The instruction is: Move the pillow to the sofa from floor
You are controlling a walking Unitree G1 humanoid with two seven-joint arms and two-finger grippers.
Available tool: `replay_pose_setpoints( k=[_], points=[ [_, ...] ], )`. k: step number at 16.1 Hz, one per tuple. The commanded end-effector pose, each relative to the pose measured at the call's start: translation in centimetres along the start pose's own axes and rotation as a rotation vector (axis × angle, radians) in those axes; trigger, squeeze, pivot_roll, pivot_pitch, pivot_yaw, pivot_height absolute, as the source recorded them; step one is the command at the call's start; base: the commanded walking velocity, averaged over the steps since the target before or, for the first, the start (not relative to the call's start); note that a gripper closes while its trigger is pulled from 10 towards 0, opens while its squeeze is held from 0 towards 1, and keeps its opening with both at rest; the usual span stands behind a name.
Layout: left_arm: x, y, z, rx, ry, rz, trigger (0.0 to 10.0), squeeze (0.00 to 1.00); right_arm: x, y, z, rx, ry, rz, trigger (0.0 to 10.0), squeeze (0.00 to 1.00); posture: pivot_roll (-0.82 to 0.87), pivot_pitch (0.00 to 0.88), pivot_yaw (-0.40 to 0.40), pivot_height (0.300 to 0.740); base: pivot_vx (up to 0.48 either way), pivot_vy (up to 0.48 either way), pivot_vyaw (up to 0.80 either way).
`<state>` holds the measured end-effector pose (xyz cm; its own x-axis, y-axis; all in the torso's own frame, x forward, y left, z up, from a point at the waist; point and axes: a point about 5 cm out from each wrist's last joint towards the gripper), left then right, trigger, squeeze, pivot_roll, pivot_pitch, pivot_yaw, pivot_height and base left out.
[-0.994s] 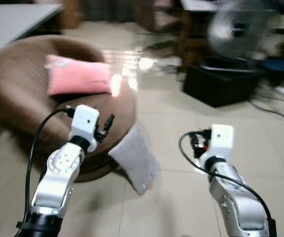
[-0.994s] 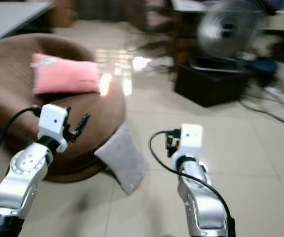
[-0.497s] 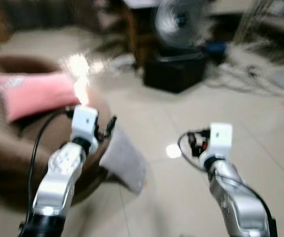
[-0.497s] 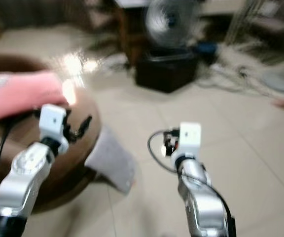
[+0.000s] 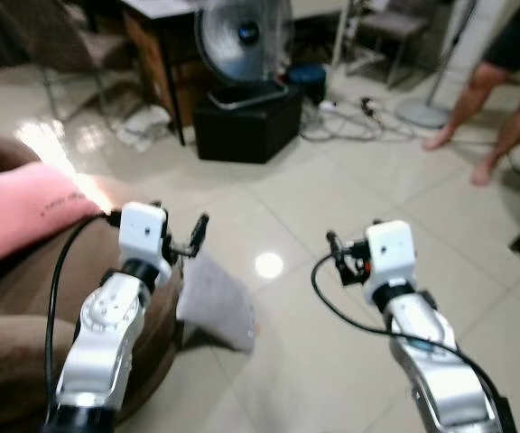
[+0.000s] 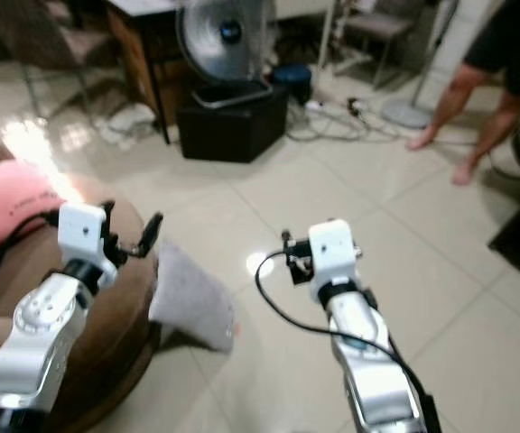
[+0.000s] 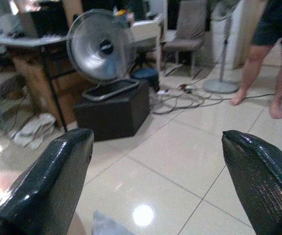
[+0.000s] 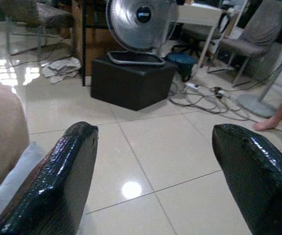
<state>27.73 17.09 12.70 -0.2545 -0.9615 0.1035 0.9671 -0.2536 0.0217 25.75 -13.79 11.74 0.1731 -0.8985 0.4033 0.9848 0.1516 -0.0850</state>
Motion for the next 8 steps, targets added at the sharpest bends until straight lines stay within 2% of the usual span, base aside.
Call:
replay_pose_setpoints(
  k=[1, 2, 4, 8],
  points=[
    [0.71, 0.03, 0.11, 0.010, 0.025, -0.030, 10.0, 0.00, 0.47, 0.04, -0.27, -0.007, -0.017, -0.015, 10.0, 0.00, -0.04, 0.000, 0.033, 0.740, 0.000, 0.000, 0.00],
    [0.66, 0.11, 0.05, 0.006, 0.044, -0.029, 10.0, 0.00, 0.46, 0.08, -0.35, -0.008, -0.016, -0.016, 10.0, 0.00, -0.04, 0.000, 0.033, 0.740, 0.000, 0.000, 0.00],
    [0.61, 0.33, -0.20, -0.001, 0.021, -0.035, 10.0, 0.00, 0.57, 0.23, -0.67, -0.024, -0.046, -0.030, 10.0, 0.00, -0.04, 0.000, 0.031, 0.740, 0.000, 0.000, 0.00],
    [0.73, 0.40, -0.24, 0.004, 0.037, -0.038, 10.0, 0.00, 0.79, 0.10, -1.25, -0.047, -0.037, -0.046, 10.0, 0.00, -0.05, 0.002, 0.032, 0.740, 0.289, 0.000, 0.00]
  ],
)
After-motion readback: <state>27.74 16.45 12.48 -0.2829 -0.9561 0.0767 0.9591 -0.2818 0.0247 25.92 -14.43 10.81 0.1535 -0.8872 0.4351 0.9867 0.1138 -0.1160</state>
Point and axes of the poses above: a point about 5 cm out from each wrist's last joint towards the gripper, its own y axis pointing out of the wrist towards the gripper, its own z axis along the axis of the wrist's last joint, x = y × z, and after that the axes turned 13 degrees about -y, right-handed
